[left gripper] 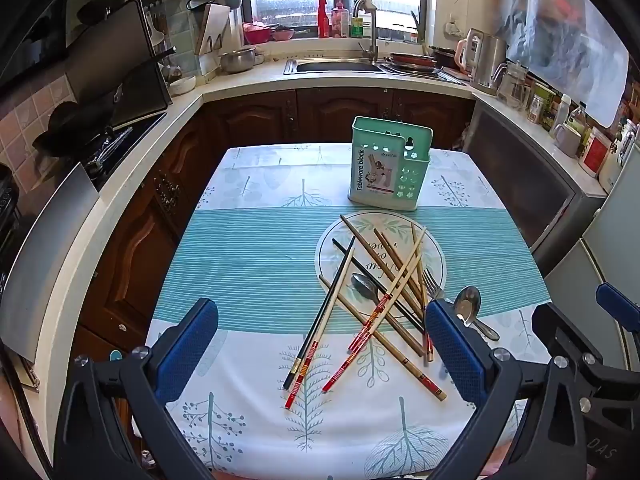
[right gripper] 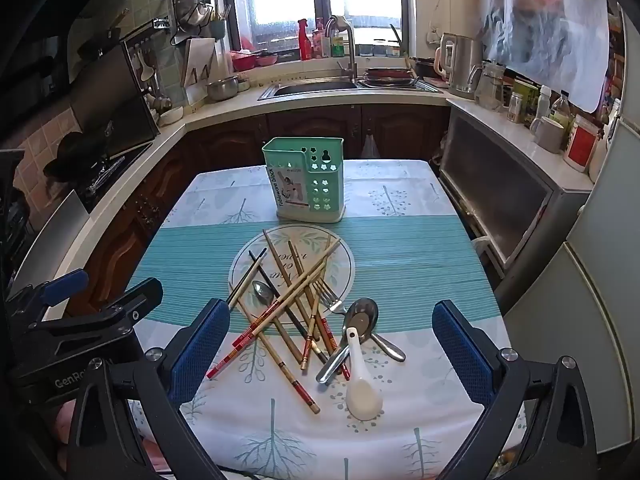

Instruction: Organize utensils

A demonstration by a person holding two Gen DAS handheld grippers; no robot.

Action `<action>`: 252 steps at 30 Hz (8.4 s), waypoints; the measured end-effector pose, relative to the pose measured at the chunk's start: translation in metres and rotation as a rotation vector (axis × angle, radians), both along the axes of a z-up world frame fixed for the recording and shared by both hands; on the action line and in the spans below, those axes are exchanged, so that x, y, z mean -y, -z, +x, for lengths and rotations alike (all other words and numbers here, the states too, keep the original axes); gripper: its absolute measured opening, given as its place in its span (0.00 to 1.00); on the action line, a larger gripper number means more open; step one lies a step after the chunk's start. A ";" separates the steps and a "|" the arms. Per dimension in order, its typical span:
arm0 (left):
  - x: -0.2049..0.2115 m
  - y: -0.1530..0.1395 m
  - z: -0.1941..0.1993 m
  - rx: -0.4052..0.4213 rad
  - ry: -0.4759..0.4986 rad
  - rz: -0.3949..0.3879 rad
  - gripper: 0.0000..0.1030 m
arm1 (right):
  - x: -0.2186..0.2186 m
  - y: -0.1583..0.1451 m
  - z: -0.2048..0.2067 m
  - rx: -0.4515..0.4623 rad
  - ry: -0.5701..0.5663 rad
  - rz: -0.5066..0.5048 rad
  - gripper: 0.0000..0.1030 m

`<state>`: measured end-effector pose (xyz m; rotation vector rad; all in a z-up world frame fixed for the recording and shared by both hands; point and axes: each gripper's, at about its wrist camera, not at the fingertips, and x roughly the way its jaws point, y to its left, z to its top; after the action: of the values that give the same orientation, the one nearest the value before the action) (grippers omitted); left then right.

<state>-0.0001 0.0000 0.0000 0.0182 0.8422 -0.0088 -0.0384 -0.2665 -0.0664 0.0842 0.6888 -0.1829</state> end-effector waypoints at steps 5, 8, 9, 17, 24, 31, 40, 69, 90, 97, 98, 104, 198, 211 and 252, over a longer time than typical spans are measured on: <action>-0.002 -0.001 -0.004 0.003 0.005 -0.013 0.99 | 0.000 0.000 0.000 0.003 0.002 -0.002 0.99; -0.005 -0.003 -0.010 0.010 0.005 -0.026 0.99 | 0.000 0.000 0.000 0.003 0.002 0.003 0.99; -0.006 0.003 -0.003 -0.001 0.001 -0.029 0.99 | 0.000 -0.001 0.000 0.002 0.002 0.003 0.99; -0.002 0.004 -0.002 -0.016 0.002 -0.031 0.99 | -0.001 0.005 0.000 0.002 -0.007 0.019 0.99; -0.002 0.004 0.000 -0.028 0.003 -0.031 0.99 | -0.002 0.006 0.002 -0.005 -0.007 0.027 0.99; -0.002 0.007 -0.001 -0.032 0.001 -0.030 0.99 | -0.001 0.010 0.004 -0.008 -0.008 0.034 0.99; -0.003 0.006 0.000 -0.032 0.000 -0.028 0.99 | -0.002 0.010 0.004 -0.005 -0.010 0.036 0.99; -0.004 0.002 0.004 -0.030 0.012 0.001 0.99 | -0.005 0.008 0.013 -0.020 -0.037 0.053 0.85; -0.012 0.003 0.039 -0.115 0.039 -0.055 0.99 | 0.016 -0.024 0.027 0.033 -0.018 0.020 0.85; -0.020 0.012 0.076 -0.155 0.085 -0.053 0.99 | 0.041 -0.025 0.072 -0.034 -0.026 0.059 0.85; -0.021 0.015 0.084 -0.160 0.092 -0.044 0.99 | 0.046 -0.022 0.082 -0.057 -0.029 0.082 0.85; -0.025 0.049 0.130 -0.286 0.175 -0.039 0.99 | 0.073 0.014 0.143 -0.214 -0.041 0.244 0.69; 0.107 0.161 0.156 -0.455 0.291 -0.084 0.03 | 0.040 0.131 0.212 -0.474 -0.114 0.535 0.06; 0.093 0.041 0.140 -0.139 0.234 -0.066 0.03 | 0.046 -0.005 0.177 -0.108 -0.194 0.392 0.06; 0.133 0.036 0.339 0.015 0.190 -0.142 0.07 | 0.041 0.022 0.434 0.337 -0.209 0.051 0.06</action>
<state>0.3393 -0.1325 -0.0362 -0.0354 0.8202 -0.2470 0.3961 -0.3070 -0.0882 0.0888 0.3626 0.0501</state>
